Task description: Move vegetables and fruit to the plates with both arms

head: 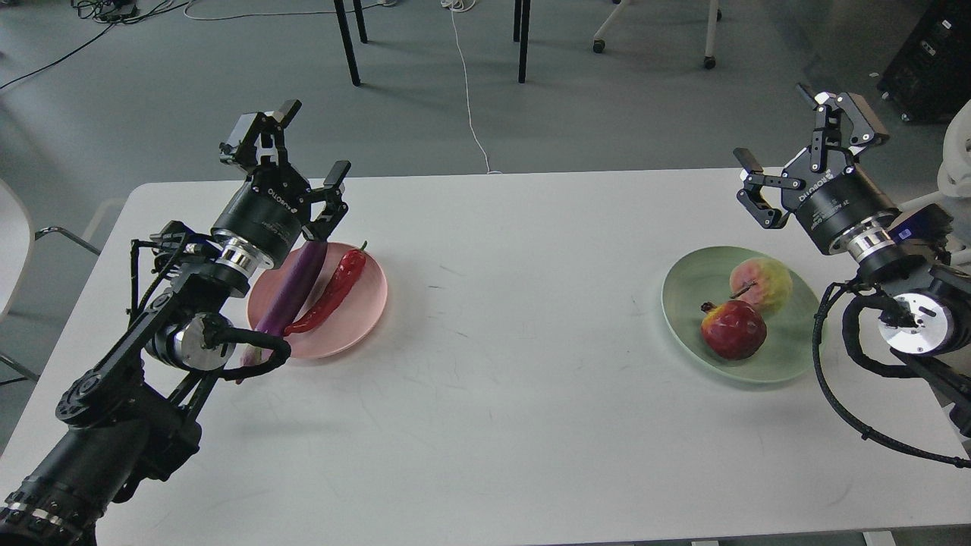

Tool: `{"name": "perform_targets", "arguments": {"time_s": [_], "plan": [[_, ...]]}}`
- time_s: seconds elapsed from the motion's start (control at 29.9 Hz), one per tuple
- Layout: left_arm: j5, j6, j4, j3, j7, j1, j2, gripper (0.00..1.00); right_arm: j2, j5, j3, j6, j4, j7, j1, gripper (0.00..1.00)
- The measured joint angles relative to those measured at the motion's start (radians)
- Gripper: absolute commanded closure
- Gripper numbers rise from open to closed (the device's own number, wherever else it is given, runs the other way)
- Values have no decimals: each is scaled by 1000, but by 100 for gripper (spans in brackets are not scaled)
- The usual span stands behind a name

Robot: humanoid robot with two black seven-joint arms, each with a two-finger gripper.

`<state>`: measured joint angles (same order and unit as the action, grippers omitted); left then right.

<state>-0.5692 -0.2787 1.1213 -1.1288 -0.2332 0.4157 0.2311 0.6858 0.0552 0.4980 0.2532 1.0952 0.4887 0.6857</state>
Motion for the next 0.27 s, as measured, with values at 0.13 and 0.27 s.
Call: {"name": "perform_targets", "arguments": {"time_s": [0.13, 0.27], "plan": [[-1, -6, 0, 0, 0, 0, -12, 0, 0, 0, 0, 0, 0, 0, 0, 1], [-4, -26, 0, 2, 0, 0, -6, 0, 1, 0, 2, 0, 15, 0, -2, 1]]}}
